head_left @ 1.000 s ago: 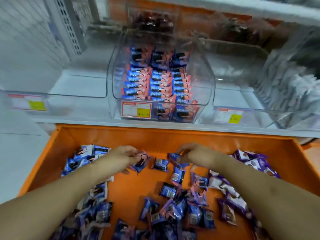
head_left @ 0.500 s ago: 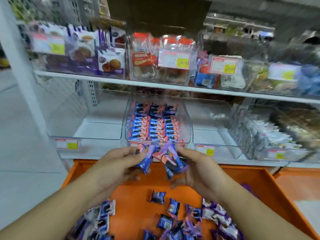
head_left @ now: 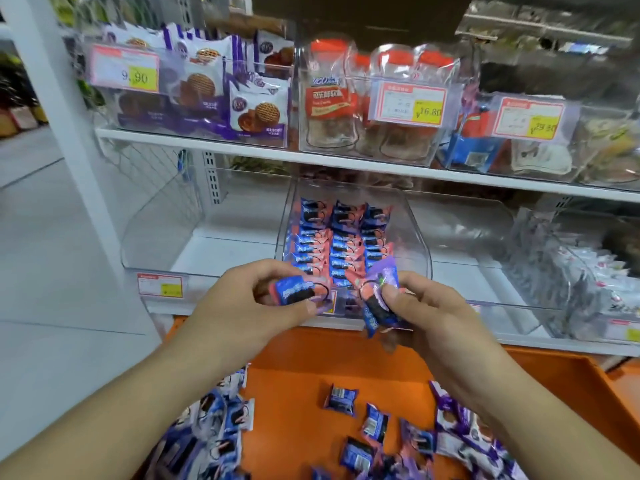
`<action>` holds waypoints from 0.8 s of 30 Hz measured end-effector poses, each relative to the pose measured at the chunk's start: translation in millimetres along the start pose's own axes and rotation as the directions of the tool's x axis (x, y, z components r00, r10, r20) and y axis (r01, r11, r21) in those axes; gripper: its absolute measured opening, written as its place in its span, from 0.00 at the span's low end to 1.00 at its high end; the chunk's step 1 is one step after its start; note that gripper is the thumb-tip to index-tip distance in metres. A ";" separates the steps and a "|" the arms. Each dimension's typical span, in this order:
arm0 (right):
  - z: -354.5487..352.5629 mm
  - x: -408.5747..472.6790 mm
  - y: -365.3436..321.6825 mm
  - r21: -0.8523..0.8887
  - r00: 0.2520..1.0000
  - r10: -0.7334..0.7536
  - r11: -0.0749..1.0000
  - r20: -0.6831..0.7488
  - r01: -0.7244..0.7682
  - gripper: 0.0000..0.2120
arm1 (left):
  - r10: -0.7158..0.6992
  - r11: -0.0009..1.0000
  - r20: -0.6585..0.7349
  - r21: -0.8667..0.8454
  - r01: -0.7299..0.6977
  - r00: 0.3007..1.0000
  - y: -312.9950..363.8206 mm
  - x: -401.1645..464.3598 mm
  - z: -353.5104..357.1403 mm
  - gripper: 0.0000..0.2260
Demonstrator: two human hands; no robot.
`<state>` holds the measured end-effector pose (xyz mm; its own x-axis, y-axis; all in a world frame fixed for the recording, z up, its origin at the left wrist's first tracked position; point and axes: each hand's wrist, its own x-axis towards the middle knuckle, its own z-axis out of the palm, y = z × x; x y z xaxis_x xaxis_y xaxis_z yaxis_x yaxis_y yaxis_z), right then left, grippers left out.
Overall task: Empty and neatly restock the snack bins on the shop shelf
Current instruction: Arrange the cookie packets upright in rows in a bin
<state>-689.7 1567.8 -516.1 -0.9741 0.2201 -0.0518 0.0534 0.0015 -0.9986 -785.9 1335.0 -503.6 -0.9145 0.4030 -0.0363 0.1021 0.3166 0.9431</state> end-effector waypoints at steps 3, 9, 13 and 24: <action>3.5 0.8 3.2 -0.052 1.000 -0.023 0.998 0.006 0.023 0.17 | 0.060 0.998 -0.015 0.007 -0.060 0.998 3.4 -3.9 3.9 0.13; 6.5 -5.9 1.4 -0.023 0.999 -0.039 0.999 -0.036 0.038 0.18 | 0.091 0.996 0.061 -0.021 -0.089 0.994 2.7 -11.0 3.9 0.07; 2.2 -12.7 0.7 0.030 1.000 0.000 1.000 -0.014 0.001 0.11 | 0.094 0.995 0.059 -0.043 -0.091 0.994 -0.2 -15.1 5.4 0.06; -1.4 -19.9 -6.7 0.367 0.998 0.060 0.929 -0.004 -0.054 0.19 | 0.071 0.993 0.035 -0.095 -0.068 0.997 -3.4 -19.0 16.2 0.04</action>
<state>-670.4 1564.7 -508.4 -0.9683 0.2236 -0.1110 0.0214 -0.3688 -0.9293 -762.5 1340.1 -511.5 -0.8906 0.4543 0.0197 0.1264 0.2057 0.9704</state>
